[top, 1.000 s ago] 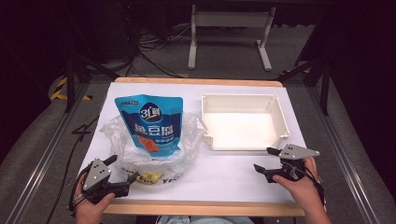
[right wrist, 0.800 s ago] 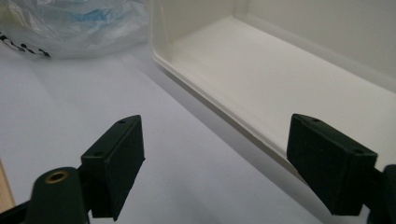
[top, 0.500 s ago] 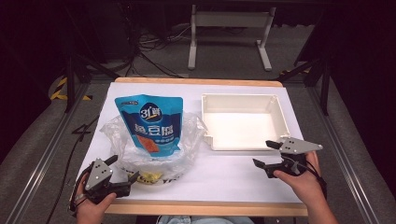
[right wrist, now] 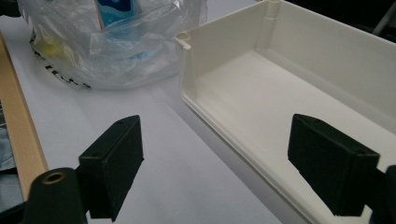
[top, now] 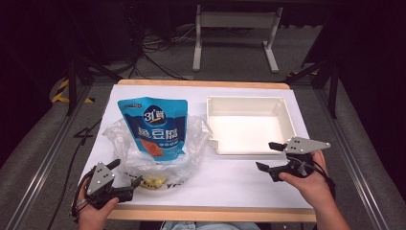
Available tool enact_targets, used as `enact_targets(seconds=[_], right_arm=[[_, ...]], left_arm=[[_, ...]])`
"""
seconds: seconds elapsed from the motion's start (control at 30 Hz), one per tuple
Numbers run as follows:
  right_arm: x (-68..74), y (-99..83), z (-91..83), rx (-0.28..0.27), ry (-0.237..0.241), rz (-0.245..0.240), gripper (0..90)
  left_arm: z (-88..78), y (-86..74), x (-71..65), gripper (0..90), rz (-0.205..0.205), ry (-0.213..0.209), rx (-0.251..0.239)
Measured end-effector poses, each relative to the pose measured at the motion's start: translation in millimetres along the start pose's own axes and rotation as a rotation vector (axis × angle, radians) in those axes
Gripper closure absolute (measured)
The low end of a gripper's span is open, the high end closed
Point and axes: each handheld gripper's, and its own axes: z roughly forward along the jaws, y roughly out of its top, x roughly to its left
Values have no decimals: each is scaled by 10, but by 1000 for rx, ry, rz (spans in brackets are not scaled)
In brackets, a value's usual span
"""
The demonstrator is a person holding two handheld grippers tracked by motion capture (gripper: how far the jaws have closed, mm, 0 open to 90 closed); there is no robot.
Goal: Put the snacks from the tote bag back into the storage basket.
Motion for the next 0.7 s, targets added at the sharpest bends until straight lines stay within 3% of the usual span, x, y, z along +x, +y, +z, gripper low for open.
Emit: enact_targets(seconds=[0.27, 0.7], right_arm=[[1, 89, 12, -5, 8, -16, 174], [102, 325, 170, -35, 64, -57, 153]], left_arm=[[3, 1, -5, 106, -1, 2, 1], [7, 6, -1, 106, 3, 0, 0]])
